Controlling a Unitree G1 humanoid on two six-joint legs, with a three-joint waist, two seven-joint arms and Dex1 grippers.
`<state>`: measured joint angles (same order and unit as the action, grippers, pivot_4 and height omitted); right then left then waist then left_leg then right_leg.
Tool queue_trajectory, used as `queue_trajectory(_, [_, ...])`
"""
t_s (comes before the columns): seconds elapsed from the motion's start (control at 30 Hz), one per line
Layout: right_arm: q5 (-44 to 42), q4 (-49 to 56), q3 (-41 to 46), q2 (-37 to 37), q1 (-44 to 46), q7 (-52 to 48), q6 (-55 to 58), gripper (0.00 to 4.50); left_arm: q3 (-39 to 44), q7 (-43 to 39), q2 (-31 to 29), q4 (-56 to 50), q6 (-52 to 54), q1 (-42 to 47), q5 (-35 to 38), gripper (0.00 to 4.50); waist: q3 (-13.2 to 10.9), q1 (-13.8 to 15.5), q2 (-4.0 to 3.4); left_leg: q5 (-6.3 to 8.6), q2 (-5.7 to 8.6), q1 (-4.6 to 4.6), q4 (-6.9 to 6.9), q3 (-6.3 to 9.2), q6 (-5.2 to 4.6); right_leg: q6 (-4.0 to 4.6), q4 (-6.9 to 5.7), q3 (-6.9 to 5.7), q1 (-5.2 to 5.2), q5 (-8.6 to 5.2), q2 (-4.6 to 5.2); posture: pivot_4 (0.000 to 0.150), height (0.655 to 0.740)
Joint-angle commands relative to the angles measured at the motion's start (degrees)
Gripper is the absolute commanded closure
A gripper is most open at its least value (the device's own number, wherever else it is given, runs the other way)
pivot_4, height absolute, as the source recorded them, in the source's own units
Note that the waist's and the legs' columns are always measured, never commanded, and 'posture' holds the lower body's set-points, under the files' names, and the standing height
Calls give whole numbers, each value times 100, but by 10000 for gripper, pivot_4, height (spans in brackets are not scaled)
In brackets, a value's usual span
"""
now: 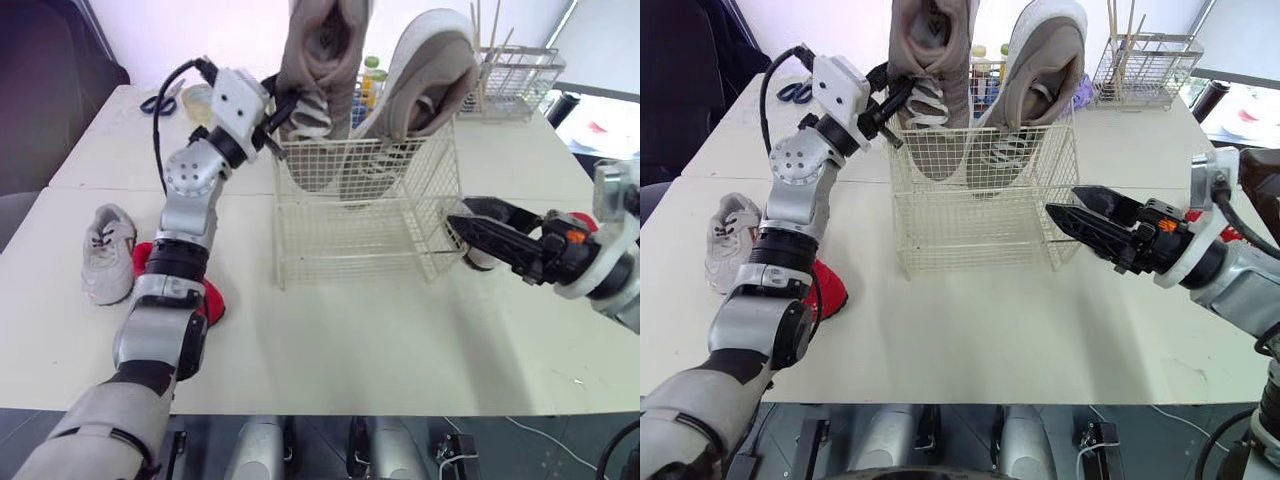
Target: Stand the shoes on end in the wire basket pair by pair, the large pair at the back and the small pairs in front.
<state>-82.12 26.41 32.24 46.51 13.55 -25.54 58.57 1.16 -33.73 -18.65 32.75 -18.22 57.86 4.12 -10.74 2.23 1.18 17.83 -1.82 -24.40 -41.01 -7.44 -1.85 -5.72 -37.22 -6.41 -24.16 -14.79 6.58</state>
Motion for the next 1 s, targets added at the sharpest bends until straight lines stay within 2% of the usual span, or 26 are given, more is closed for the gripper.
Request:
queue_trajectory(0.03, [59, -13, -45, 109, 84, -21, -229, 0, 60, 76, -59, -485, 379, -179, 89, 37850, 1, -9, -2, 0, 0, 0, 0, 1, 0, 0, 0, 0, 0, 0, 0, 1500, 7400])
queue_trajectory(0.1, [102, -33, -114, 116, 110, -16, -283, 0, 48, 39, -81, -634, 493, -311, 109, 37850, 3, -11, -5, 0, -1, 2, 1, 5, 0, 0, -1, 0, 0, 0, -1, 1500, 7400])
queue_trajectory(0.2, [165, -78, -222, 132, 167, -39, -351, 0, 137, 99, -51, -847, 697, -423, 241, 26700, 9, -12, -15, 0, -2, 4, 1, 6, 0, 0, -1, 1, 0, 0, -1, 1500, 7400])
queue_trajectory(0.3, [235, -138, -269, 154, 197, -96, -388, 0, 207, 167, -52, -1091, 910, -475, 365, 11202, 9, -10, -15, 0, -2, 4, 0, 6, 0, 0, -3, 1, 0, 0, -1, 1500, 7400])
queue_trajectory(0.33, [256, -164, -286, 163, 211, -114, -401, 0, 233, 171, -65, -1186, 990, -504, 421, 7314, 9, -6, -15, 0, -2, 4, 0, 6, 0, 0, -3, 1, 0, 0, -1, 1500, 7400])
queue_trajectory(0.67, [625, -499, -592, 203, 446, -416, -487, 0, 392, 113, -492, -3509, 2606, -1453, 1116, 7314, 8, -7, -15, 0, -3, 2, 1, 12, -1, 0, 0, 3, 0, 0, 0, 1500, 7400])
queue_trajectory(0.9, [794, -671, -747, 185, 579, -610, -500, 0, 555, 279, -827, -4685, 3638, -1900, 1453, 7314, 9, -9, -15, 0, -2, 3, 0, 15, 0, 0, 0, 3, 2, 0, 0, 1500, 7400])
queue_trajectory(1.0, [886, -815, -752, 200, 659, -710, -532, 0, 880, 573, -867, -5102, 4246, -1929, 1774, 7314, 9, -1, -15, 0, -3, 3, 0, 16, 0, 0, -1, 3, 2, 0, 0, 1500, 7400])
